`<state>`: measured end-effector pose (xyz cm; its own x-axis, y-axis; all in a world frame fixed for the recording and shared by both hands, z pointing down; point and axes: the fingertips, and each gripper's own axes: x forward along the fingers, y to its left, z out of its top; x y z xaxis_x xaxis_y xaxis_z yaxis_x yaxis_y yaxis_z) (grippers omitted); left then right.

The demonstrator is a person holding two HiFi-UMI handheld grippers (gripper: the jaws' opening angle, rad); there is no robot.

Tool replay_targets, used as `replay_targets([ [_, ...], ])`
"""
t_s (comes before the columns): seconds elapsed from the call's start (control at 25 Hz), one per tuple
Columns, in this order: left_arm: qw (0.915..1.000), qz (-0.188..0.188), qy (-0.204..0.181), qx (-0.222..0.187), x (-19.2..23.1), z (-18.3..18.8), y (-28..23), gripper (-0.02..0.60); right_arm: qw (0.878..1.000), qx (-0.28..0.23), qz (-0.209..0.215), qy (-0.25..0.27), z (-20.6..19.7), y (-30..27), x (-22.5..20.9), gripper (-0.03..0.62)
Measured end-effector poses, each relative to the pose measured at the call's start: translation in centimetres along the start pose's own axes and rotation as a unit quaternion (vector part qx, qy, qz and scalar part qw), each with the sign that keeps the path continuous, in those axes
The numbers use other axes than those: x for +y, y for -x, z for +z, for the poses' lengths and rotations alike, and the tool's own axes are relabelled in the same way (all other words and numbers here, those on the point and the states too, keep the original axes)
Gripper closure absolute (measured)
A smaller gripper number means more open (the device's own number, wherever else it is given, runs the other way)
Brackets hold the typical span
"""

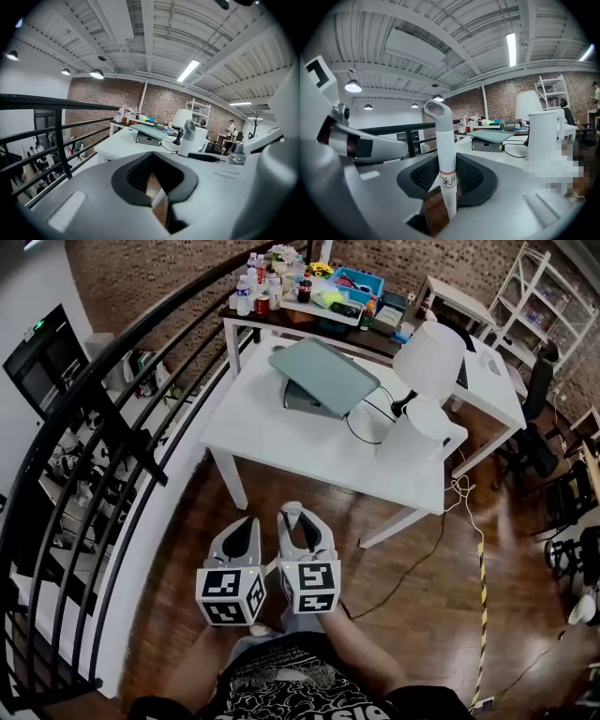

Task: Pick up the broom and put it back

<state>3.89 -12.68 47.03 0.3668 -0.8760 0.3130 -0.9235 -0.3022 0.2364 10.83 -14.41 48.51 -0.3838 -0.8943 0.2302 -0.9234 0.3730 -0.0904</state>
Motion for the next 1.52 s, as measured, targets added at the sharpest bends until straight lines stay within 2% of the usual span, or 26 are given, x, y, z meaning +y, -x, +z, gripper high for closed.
replay_targets([
  [0.16,0.9997,-0.015,-0.009,0.016,-1.8,-0.6,-2.5,0.577,1.0,0.011,-0.018,-0.007,-1.1,-0.9,-3.3,0.493],
  [0.4,0.9992,-0.029,-0.002,0.027,-3.8,-0.4,-5.4,0.577,0.998,0.029,-0.048,-0.026,-2.4,-2.3,-7.8,0.493],
  [0.72,0.9987,-0.034,-0.003,0.038,-5.0,-0.9,-8.6,0.578,0.996,0.062,-0.063,-0.033,-5.3,-4.6,-11.6,0.494],
  [0.88,0.9983,-0.038,-0.006,0.043,-5.5,-0.9,-10.8,0.577,0.995,0.057,-0.075,-0.032,-5.7,-6.0,-13.5,0.496],
  [1.52,0.9989,-0.021,0.002,0.043,-5.4,-0.5,-15.4,0.577,0.997,0.059,-0.054,-0.009,-4.6,-10.7,-16.6,0.496],
])
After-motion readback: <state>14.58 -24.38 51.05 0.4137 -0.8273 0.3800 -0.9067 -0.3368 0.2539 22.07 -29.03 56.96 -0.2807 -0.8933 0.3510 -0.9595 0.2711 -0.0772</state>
